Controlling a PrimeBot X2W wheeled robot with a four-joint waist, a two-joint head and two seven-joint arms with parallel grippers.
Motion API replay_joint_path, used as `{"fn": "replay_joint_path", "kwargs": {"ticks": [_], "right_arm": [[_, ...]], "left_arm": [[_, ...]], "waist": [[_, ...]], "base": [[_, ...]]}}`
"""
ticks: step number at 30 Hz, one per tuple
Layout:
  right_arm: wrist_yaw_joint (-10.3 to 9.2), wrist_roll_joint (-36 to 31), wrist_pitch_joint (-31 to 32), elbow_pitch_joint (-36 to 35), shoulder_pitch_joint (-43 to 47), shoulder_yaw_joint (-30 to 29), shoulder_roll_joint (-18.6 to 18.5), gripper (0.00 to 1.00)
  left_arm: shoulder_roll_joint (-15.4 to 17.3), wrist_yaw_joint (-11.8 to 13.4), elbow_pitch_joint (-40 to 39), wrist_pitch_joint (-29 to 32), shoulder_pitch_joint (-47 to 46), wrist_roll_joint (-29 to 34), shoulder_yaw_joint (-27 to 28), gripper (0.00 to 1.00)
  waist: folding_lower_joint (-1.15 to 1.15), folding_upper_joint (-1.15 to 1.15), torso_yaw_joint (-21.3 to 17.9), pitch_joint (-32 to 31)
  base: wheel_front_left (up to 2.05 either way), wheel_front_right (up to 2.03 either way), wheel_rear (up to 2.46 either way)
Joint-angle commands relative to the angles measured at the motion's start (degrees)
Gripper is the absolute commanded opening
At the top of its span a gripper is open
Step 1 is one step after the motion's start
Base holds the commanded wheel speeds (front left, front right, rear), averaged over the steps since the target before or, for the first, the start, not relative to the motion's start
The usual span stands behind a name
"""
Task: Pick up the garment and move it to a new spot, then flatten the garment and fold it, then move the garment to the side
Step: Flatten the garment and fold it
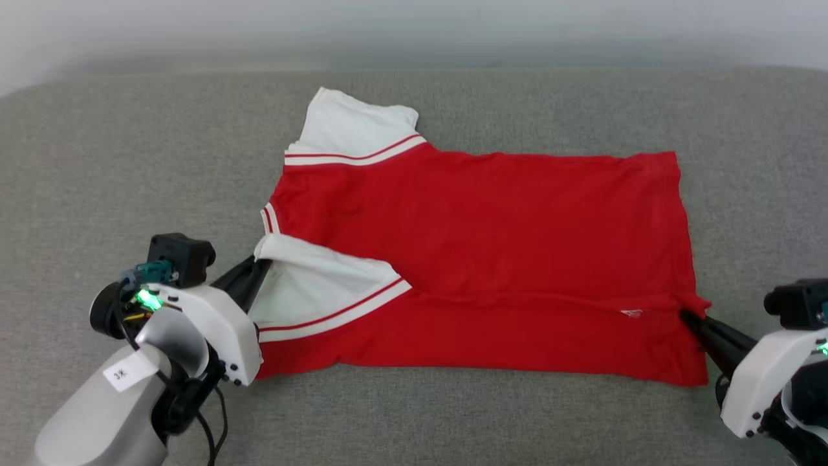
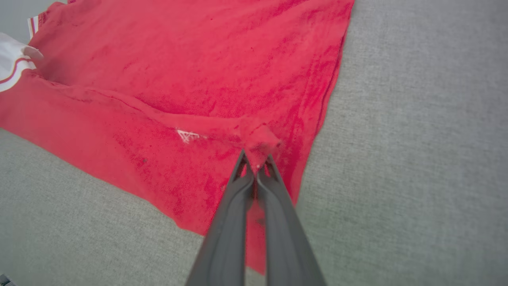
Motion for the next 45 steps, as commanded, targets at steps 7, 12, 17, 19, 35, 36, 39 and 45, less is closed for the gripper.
{"fn": "replay_joint_path", "kwargs": {"ticks": [7,12,17,19,35,36,39,45], "right_arm": [[-0.07,-1.33,-0.95,4.67,-5.09,2.47,0.81,0.00],[-0.08,-2.59,-1.15,8.03,-6.10,4.18,1.10,0.00],[-0.07,-2.01,-1.82,8.67,-5.67,4.72,1.18,0.00],[-0.07,-1.63,-2.00,8.43,-5.16,4.18,0.96,0.43],[-0.07,-5.43,-3.04,2.51,-0.19,-3.19,2.31,1.00],[-0.07,-5.75,-2.75,2.04,0.10,-3.55,2.53,1.00],[-0.06,-6.45,-1.75,0.92,0.67,-4.42,3.05,1.00],[-0.07,-7.41,-0.02,-0.65,1.46,-5.52,3.38,1.00]], "left_arm": [[-2.66,-2.80,8.95,-0.69,-4.54,0.59,-1.70,0.00],[-4.64,-4.31,14.77,-1.58,-5.66,0.45,-3.23,0.00],[-6.05,-5.16,18.55,-3.49,-6.38,-0.24,-3.80,0.00],[-6.33,-5.31,19.48,-4.56,-6.94,-0.45,-3.38,0.12],[-1.31,-5.84,13.62,2.88,-11.18,-2.83,-3.75,1.00],[-0.86,-5.92,12.62,4.14,-11.71,-3.45,-3.73,1.00],[0.45,-6.07,10.18,8.34,-12.56,-4.97,-4.36,1.00],[2.37,-6.23,7.54,18.62,-14.14,-8.54,-6.27,1.00]], "waist": [[-0.01,0.00,-0.51,4.69],[-0.01,0.00,-0.47,4.95],[-0.01,0.00,-0.28,3.71],[-0.01,0.00,-0.03,2.84],[-0.01,0.00,2.60,-4.32],[-0.01,0.00,2.70,-4.53],[-0.01,0.00,2.73,-4.94],[-0.01,0.00,2.55,-5.40]], "base": [[0.00,0.00,0.00],[0.00,0.00,0.00],[0.00,0.00,0.00],[0.00,0.00,0.00],[0.00,0.00,0.00],[0.00,0.00,0.00],[0.00,0.00,0.00],[0.00,0.00,0.00]]}}
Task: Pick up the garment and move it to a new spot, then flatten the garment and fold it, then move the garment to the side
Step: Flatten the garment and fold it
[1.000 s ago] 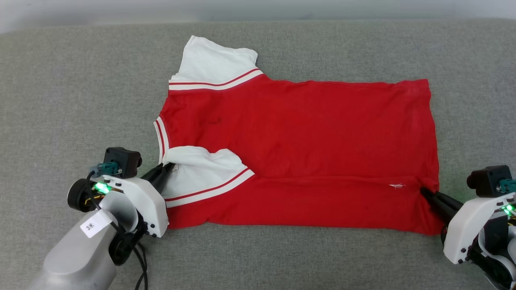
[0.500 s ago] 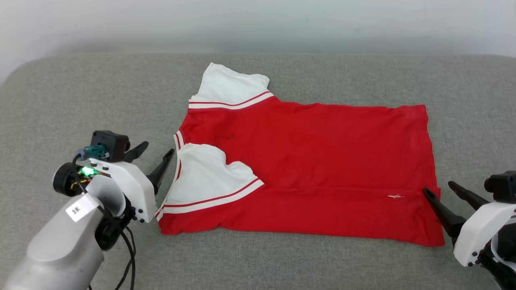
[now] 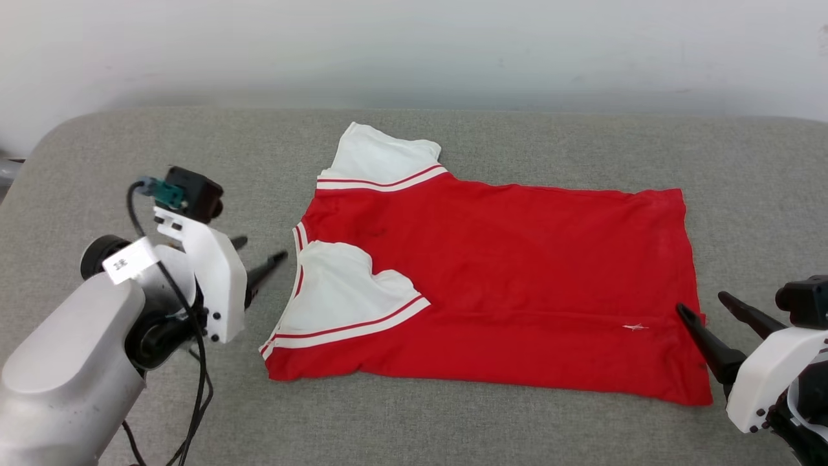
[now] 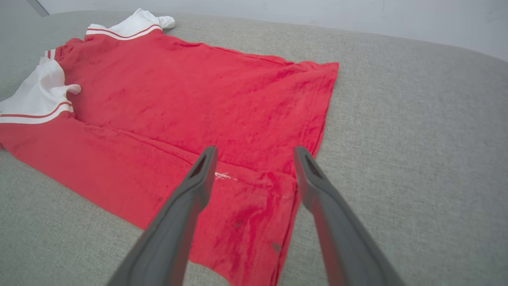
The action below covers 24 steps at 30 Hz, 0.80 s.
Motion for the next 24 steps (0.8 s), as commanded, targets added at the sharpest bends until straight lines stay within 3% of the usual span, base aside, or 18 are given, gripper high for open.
{"fn": "replay_joint_path", "kwargs": {"ticks": [1,5,11,24], "right_arm": [[-0.05,-0.32,0.04,-0.24,0.78,-0.23,0.34,1.00],[-0.06,-0.69,0.76,-0.99,0.69,-0.69,0.94,1.00],[-0.06,-1.33,1.26,-1.41,-0.43,-0.12,2.02,1.00],[-0.05,-1.44,1.19,-1.14,-2.91,1.08,2.77,1.00]], "left_arm": [[0.49,-0.05,-0.17,1.11,-0.72,-0.27,-0.42,1.00],[1.45,-0.05,-0.69,9.50,-1.13,-2.77,-2.36,1.00],[2.10,-0.06,0.48,16.30,0.32,-4.42,-4.88,1.00],[0.00,-0.16,7.57,19.25,3.61,-5.78,-9.05,1.00]], "waist": [[0.01,0.00,-0.08,-0.04],[0.01,0.00,-0.62,0.00],[0.01,0.00,-2.11,0.83],[0.01,0.00,-4.13,3.75]], "base": [[0.00,0.00,0.00],[0.00,0.00,0.00],[0.00,0.00,0.00],[0.00,0.00,0.00]]}}
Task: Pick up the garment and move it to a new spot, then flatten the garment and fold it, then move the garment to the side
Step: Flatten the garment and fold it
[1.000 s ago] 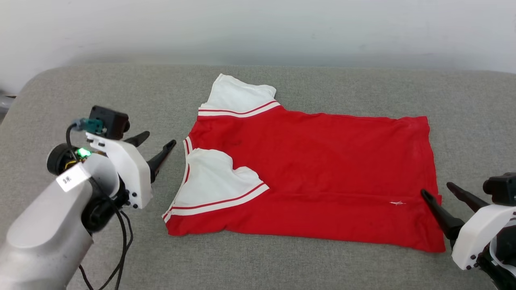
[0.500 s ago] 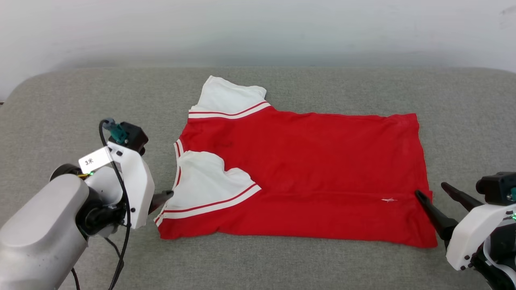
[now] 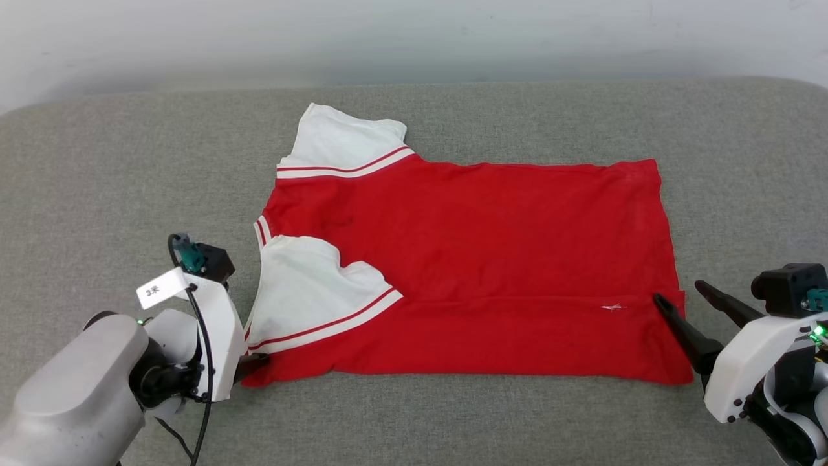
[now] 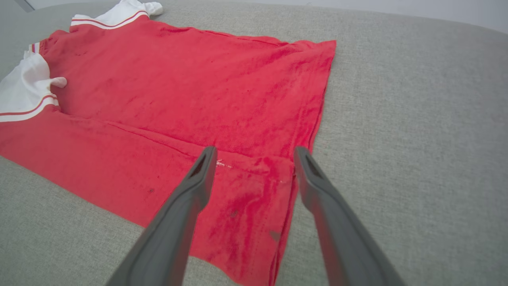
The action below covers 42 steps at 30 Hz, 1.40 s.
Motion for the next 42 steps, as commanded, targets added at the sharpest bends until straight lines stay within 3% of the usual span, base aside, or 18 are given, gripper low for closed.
{"fn": "replay_joint_path", "kwargs": {"ticks": [1,5,6,7,8,18,30,36,42], "right_arm": [[-0.05,0.01,-0.23,0.02,-1.05,0.14,0.38,1.00],[-0.05,0.37,-0.33,0.38,-0.87,0.29,0.02,1.00],[-0.06,0.40,-0.28,0.49,-0.97,0.18,-0.17,1.00],[-0.05,0.40,-0.23,0.54,-1.10,0.08,-0.32,1.00],[-0.05,0.43,-0.14,0.54,-1.24,-0.02,-0.44,1.00],[-0.06,0.15,2.95,-1.43,-3.57,0.06,-4.45,1.00],[-0.06,6.10,18.81,-6.03,-5.83,3.97,-13.91,1.00],[-0.06,9.25,26.16,-3.61,-5.25,5.58,-14.16,1.00],[-0.06,8.88,27.04,0.76,-5.24,7.08,-11.70,1.00]], "left_arm": [[-1.26,0.00,0.63,0.60,2.41,-0.49,-1.08,1.00],[-2.40,-0.04,0.91,0.08,4.28,-2.12,-2.59,1.00],[-2.55,-0.08,0.74,-0.05,4.61,-2.50,-3.04,0.95],[-2.47,-0.09,0.45,-0.45,4.85,-2.78,-3.35,0.32],[-2.34,-0.11,0.20,-0.97,4.94,-3.14,-3.43,0.00],[1.96,-0.04,-3.48,-9.05,3.71,-2.99,-1.51,0.00],[4.72,2.42,-12.89,-13.38,4.56,-0.63,-0.65,0.00],[4.74,3.79,-16.37,-13.47,3.80,0.65,-0.90,0.00],[4.56,4.42,-18.05,-13.75,3.05,1.25,-0.79,0.00]], "waist": [[0.00,0.00,-0.13,0.12],[0.00,0.00,-0.27,0.00],[0.00,0.00,-0.24,-0.14],[0.00,0.00,-0.24,-0.31],[0.00,0.00,-0.19,-0.46],[0.00,0.00,0.24,-2.45],[0.00,0.00,2.16,-2.67],[0.00,0.00,3.03,-1.43],[0.00,0.00,3.68,0.37]], "base": [[0.00,0.00,0.00],[0.00,0.00,0.00],[0.00,0.00,0.00],[0.00,0.00,0.00],[0.00,0.00,0.00],[0.00,0.00,0.00],[0.00,0.00,0.00],[0.00,0.00,0.00],[0.00,0.00,0.00]]}}
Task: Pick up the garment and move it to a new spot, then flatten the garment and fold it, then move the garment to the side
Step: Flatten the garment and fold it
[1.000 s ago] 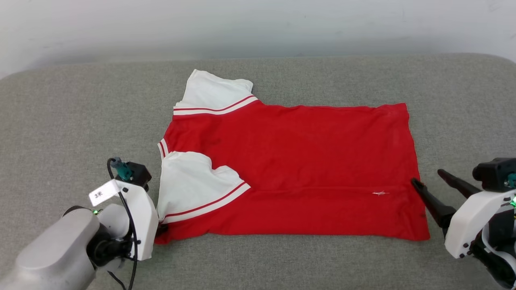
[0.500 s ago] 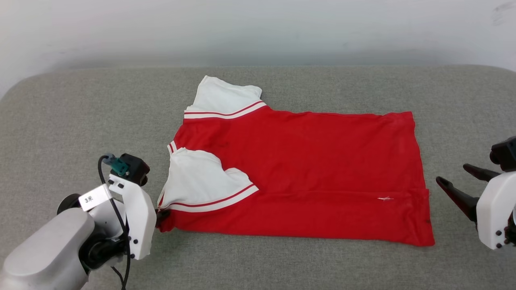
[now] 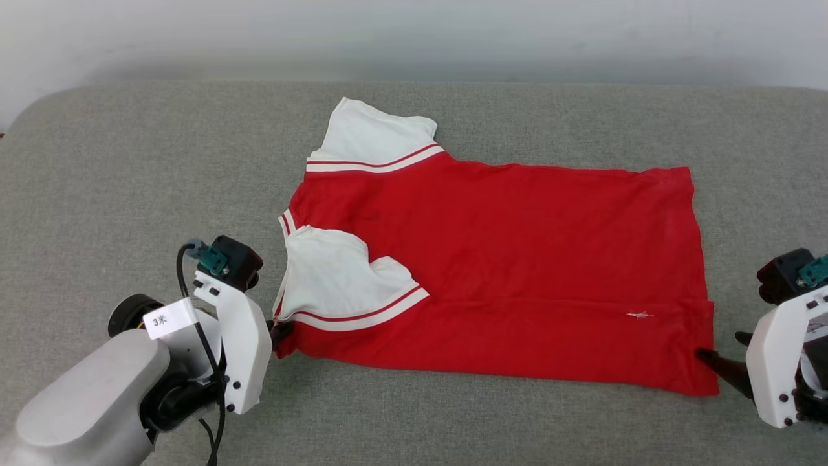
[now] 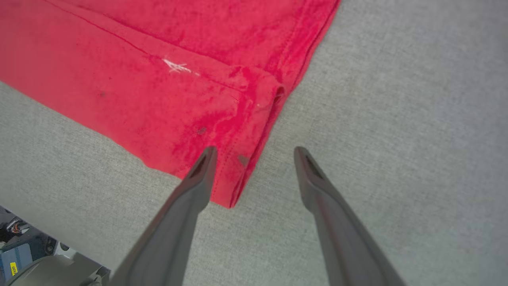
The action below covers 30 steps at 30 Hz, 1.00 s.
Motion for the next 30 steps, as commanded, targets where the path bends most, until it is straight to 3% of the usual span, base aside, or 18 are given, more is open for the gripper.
{"fn": "replay_joint_path", "kwargs": {"ticks": [1,15,16,17,18,30], "right_arm": [[-0.07,-0.39,-0.27,1.22,-0.05,0.54,1.03,1.00],[0.05,0.05,-4.71,9.75,0.67,9.78,4.80,1.00],[0.05,0.12,-5.67,9.70,0.39,10.22,4.75,0.57],[0.05,0.23,-6.55,9.62,0.03,10.50,4.68,0.41],[0.05,0.41,-7.26,9.56,-0.43,10.86,4.50,0.00],[-0.08,2.67,-15.71,7.34,-0.91,9.27,-0.11,0.00]], "left_arm": [[0.01,0.29,-0.28,-0.36,-0.54,0.38,0.13,0.00],[-0.38,-0.14,0.08,-1.71,-0.97,0.87,-0.10,0.00],[-0.45,-0.06,0.26,-1.86,-0.82,0.74,-0.12,0.00],[-0.49,-0.09,0.43,-1.88,-0.63,0.65,-0.13,0.00],[-0.49,-0.13,0.58,-1.97,-0.36,0.51,-0.15,0.00],[1.90,0.44,0.12,-3.83,3.99,-1.99,0.93,0.00]], "waist": [[0.00,0.00,0.26,0.71],[0.00,0.00,0.80,3.30],[0.00,0.00,0.68,3.23],[0.00,0.00,0.54,3.10],[0.00,0.00,0.39,2.88],[0.00,0.00,-1.23,-2.79]], "base": [[0.00,0.00,0.00],[0.00,0.00,0.00],[0.00,0.00,0.00],[0.00,0.00,0.00],[0.00,0.00,0.00],[0.00,0.00,0.00]]}}
